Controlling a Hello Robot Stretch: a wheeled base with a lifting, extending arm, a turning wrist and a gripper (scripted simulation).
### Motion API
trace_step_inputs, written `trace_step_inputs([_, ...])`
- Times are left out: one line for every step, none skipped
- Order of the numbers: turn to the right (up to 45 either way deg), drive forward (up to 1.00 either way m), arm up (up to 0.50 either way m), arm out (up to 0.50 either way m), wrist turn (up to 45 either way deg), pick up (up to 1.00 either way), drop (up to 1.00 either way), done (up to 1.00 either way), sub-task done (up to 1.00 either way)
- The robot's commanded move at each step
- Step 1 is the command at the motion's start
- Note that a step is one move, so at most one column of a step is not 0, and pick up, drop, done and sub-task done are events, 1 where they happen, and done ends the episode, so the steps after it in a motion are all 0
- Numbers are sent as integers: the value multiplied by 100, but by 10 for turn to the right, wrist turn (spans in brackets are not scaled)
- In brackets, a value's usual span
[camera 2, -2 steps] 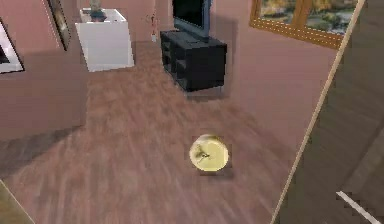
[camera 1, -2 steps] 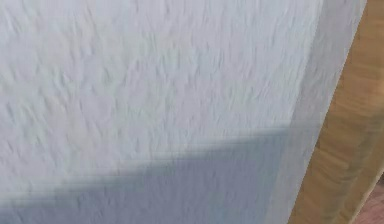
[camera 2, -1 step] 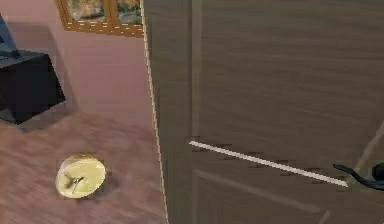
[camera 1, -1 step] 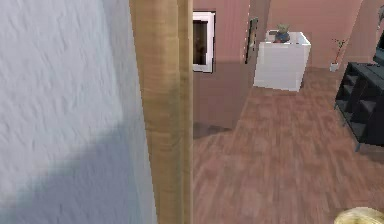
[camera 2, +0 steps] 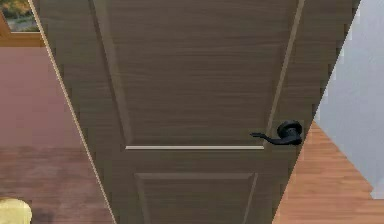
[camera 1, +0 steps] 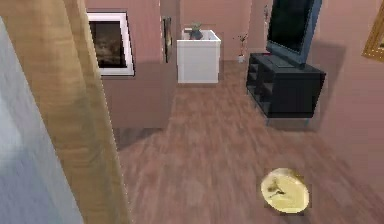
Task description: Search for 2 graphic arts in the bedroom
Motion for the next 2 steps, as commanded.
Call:
trace_step_inputs([0, 30, 0, 0, 0, 0, 0, 0, 0])
trace_step_inputs([0, 30, 0, 0, 0, 0, 0, 0, 0])
